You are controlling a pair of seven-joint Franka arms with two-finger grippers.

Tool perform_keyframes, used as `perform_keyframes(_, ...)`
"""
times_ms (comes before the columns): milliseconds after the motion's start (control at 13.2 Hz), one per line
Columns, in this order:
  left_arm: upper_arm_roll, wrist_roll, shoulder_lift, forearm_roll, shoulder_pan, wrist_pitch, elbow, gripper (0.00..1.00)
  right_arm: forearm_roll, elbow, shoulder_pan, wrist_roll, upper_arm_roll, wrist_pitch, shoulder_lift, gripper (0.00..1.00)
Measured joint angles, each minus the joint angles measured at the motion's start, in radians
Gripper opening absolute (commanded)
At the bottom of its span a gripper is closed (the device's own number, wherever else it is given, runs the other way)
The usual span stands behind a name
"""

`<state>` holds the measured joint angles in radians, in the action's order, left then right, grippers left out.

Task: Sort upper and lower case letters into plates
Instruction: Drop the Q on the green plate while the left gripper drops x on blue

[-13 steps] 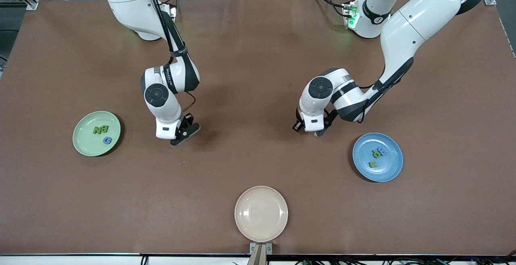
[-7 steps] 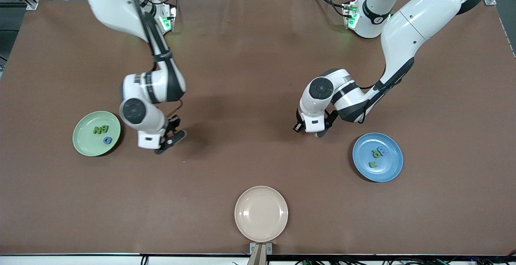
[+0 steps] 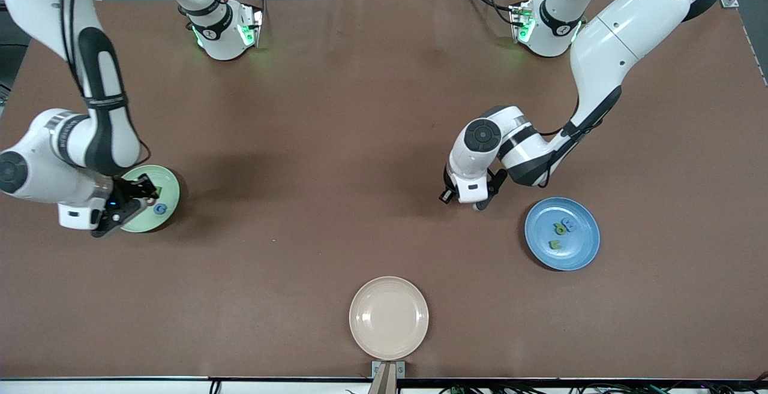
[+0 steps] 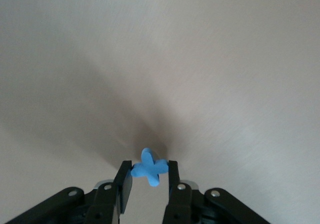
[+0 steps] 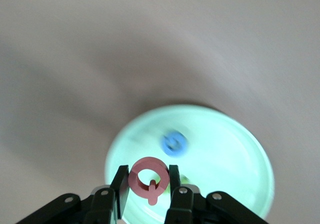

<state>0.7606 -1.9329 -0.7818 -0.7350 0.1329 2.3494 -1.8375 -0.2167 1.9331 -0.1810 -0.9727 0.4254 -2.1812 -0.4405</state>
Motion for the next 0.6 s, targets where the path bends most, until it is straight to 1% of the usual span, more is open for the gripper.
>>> perform_keyframes(151,-0.003,0.093,0.002,-0.001,0.009,-0.086,0.089,0.0,0.0,0.035,0.038,-0.002,-0.002,-0.059,-0.009,0.22)
perform_keyframes(302,-0.005,0.226,0.008,-0.002,0.044,-0.125,0.165,0.0,0.0,0.073,0.061,-0.002,-0.003,-0.142,-0.026,0.23)
perform_keyframes(453,-0.006,0.384,0.012,-0.002,0.096,-0.163,0.212,0.0,0.0,0.09,0.086,-0.001,-0.004,-0.173,-0.046,0.23)
perform_keyframes(604,-0.009,0.546,0.012,-0.002,0.155,-0.199,0.222,0.01,0.0,0.093,0.108,-0.001,-0.004,-0.18,-0.061,0.25)
